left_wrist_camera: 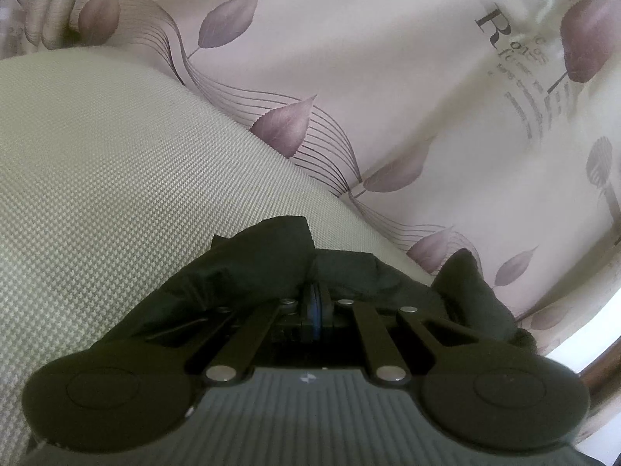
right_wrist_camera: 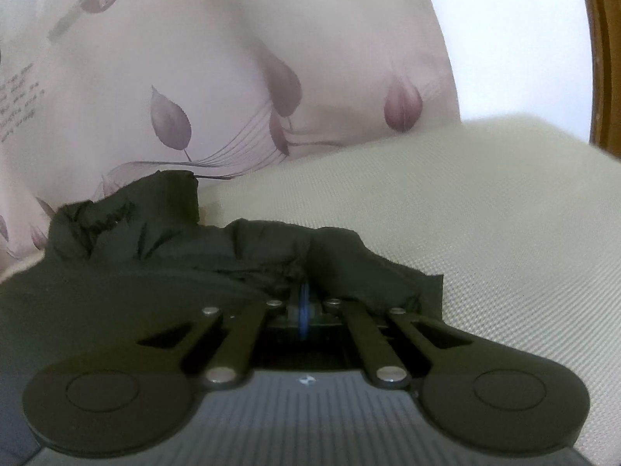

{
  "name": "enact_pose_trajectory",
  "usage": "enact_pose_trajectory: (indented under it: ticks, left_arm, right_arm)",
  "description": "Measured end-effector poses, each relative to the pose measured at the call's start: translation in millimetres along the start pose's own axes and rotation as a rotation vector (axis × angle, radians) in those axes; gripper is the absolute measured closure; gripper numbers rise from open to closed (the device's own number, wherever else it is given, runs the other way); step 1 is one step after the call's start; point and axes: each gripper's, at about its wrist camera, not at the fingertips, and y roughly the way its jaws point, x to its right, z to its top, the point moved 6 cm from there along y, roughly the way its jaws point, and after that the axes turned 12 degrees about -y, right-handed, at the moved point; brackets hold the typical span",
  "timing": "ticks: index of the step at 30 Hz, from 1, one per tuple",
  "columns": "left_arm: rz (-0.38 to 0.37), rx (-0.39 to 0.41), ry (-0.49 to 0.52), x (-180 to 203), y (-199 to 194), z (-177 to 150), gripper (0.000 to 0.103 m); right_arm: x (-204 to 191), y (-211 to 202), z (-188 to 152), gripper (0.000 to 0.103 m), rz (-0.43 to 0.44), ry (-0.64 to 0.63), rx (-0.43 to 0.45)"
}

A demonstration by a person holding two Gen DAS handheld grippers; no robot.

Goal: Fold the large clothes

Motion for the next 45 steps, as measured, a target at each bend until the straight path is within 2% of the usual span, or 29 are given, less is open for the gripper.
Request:
enact_pose_trajectory:
  ticks: [5,8,9,10,12,14,16,18,21,24,26,34,45]
  left_arm:
    - [0.006,0.007,0.006,2,-1,-1,0.092]
    - [0.015,0.009,0.017,3,-1,-1,0.092]
    - [0.017,0.010,0.021,3,-2,-1,0.092]
    - [0.020,0.011,0.024,3,-2,-1,0.092]
    - [0.021,0.010,0.025,2,-2,-1,0.092]
    - [0.024,0.011,0.030,2,-2,-1,0.092]
    - [0.024,0.011,0.029,2,-2,0,0.092]
    - [0.024,0.011,0.030,1,-2,0,0.092]
    - [0.027,0.013,0.036,1,-1,0,0.092]
    - [0.027,0.013,0.036,1,-1,0,0.092]
    - [0.027,0.013,0.036,1,-1,0,0.092]
    - [0.032,0.015,0.048,2,-2,0,0.092]
    - [0.041,0.019,0.065,3,-3,0,0.092]
  right_arm:
    - [1,0,2,0.103,0.001,0.003,0.000]
    - [9,0,4,0.103,0.039,0.065,-0.024]
    - [9,-4,8,0.103,0.029,0.068,-0.035]
    - [6,-12,11,0.099,-0.009,0.054,-0.024]
    - [-10,-46,24,0.095,-0.113,0.003,0.097]
    - [-36,-78,33,0.093,-0.057,-0.035,0.209]
    - [-72,-98,36,0.085,0.045,-0.089,0.243]
    - [-110,-108,33,0.078,0.127,-0.165,0.238]
    - [-162,-108,25,0.077,0.229,-0.260,0.192]
    - [-202,-94,18,0.077,0.240,-0.360,0.138]
    - [-215,-81,14,0.077,0.232,-0.388,0.110]
    - [-219,-41,-1,0.078,0.216,-0.357,0.038]
    - [-209,-22,-14,0.078,0.307,-0.268,-0.013]
